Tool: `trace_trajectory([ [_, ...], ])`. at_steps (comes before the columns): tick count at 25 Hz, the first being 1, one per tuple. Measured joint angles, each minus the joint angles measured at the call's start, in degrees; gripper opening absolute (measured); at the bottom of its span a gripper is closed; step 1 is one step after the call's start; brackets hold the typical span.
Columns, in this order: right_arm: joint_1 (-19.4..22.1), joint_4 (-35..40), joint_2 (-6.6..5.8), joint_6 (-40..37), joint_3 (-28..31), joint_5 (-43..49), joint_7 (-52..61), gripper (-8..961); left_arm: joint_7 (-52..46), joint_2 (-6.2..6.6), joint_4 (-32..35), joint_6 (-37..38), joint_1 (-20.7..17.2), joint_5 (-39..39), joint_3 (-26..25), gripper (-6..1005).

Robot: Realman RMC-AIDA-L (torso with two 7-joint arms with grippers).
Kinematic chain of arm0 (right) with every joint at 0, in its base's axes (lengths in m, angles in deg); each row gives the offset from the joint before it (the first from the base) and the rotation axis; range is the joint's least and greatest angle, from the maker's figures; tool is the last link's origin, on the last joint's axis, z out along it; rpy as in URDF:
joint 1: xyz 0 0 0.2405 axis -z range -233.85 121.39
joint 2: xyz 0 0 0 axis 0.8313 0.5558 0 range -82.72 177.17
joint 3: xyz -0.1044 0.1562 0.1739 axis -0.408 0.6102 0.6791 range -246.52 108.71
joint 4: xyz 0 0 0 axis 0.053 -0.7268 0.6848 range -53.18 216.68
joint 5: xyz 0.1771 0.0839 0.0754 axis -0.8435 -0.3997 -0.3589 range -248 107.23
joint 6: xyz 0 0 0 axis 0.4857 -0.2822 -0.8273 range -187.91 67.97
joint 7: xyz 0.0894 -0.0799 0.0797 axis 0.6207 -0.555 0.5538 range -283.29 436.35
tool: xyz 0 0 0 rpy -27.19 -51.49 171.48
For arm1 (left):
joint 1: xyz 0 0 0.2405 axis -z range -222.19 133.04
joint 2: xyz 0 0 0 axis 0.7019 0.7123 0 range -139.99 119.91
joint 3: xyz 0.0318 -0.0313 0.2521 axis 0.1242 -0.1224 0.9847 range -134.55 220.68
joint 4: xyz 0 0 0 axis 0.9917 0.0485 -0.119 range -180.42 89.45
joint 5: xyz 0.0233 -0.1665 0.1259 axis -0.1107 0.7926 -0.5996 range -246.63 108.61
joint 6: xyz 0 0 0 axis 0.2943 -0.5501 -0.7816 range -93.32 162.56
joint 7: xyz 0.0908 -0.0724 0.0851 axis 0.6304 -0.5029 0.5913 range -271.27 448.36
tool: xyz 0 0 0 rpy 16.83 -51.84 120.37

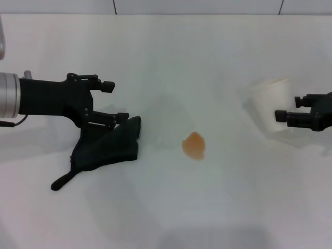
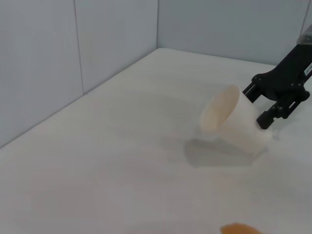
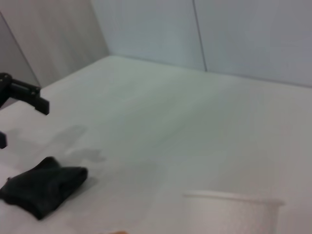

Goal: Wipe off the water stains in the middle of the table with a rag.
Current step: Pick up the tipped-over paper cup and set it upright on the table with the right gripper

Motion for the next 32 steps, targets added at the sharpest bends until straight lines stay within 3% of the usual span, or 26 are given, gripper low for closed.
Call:
trace_trajectory([
  [5,0.69,-5.72,-0.06,-0.02,3.28,-5.46,-8.71,609,0.0,-0.31,0.0,0.21,-0.21,0.0,0.08,888],
  [12,2.0,-8.84,-0.09,0.45,3.43,-9.72,-13.87,609,0.0,-0.41,0.0,0.26,-0.4,0.0,0.25,888],
  [32,3.06,-18.88,-0.11,1.63,6.13,-15.11,-29.68,609,0.38,-0.75,-0.09,0.18,-0.85,-0.14,0.41,887],
])
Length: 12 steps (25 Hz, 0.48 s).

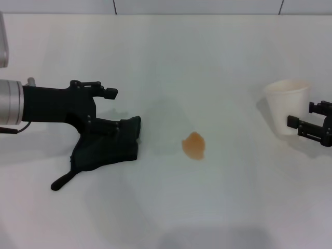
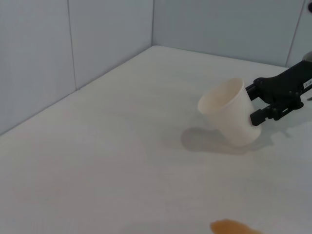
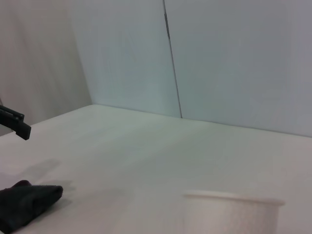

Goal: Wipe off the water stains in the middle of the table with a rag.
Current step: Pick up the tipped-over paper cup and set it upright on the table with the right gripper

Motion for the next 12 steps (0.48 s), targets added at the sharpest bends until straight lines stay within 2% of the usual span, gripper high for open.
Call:
trace_trajectory([
  [12,0.44,-2.12,0.0,-0.3,0.13,-0.53,-2.41,610,0.06,-0.35,0.0,0.12,0.16,-0.24,0.04,888],
])
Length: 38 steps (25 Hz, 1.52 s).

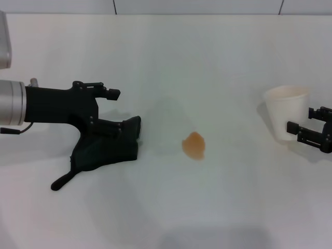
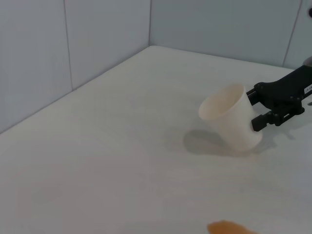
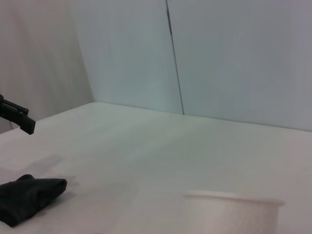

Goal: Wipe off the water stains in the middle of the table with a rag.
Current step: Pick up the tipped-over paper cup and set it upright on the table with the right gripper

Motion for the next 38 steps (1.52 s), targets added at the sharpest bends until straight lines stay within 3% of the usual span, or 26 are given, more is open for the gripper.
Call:
trace_trajectory([
  [35,1.75,-1.64,-0.2,-0.69,0.0,0.69,0.44,620,-0.37,-0.08,0.4,0.14,0.32,-0.15,0.08,887],
  [38,2.11,-1.66,-0.25,-1.32,-0.01,0.68,0.45,657,-0.4,-0.08,0.45,0.14,0.39,-0.16,0.08,888],
])
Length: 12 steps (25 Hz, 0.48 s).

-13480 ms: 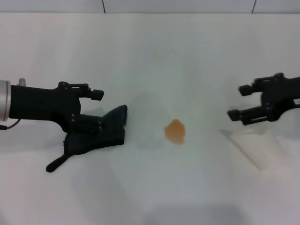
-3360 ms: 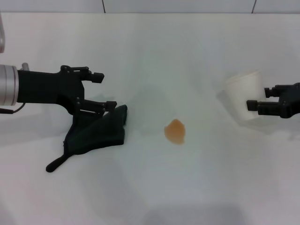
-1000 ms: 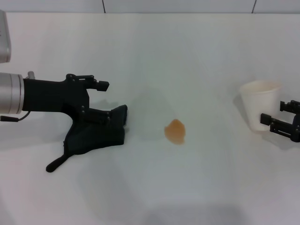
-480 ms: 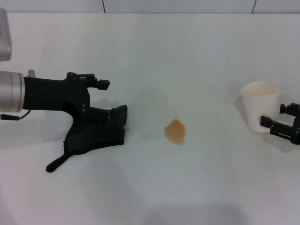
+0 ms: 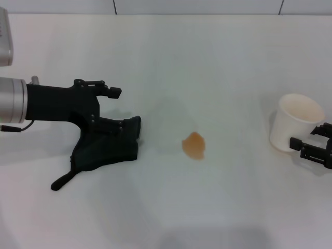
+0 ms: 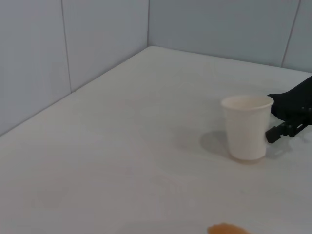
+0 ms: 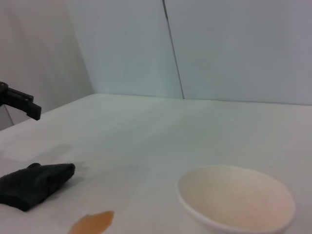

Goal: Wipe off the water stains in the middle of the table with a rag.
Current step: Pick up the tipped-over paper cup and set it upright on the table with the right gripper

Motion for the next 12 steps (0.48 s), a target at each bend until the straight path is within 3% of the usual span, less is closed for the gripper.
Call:
trace_trajectory([
  [12,0.4,-0.5,-0.02,-0.84,-0.41,0.13,0.14,825,-0.1,-0.01,0.0,0.0,0.12,0.0,0.09,887],
])
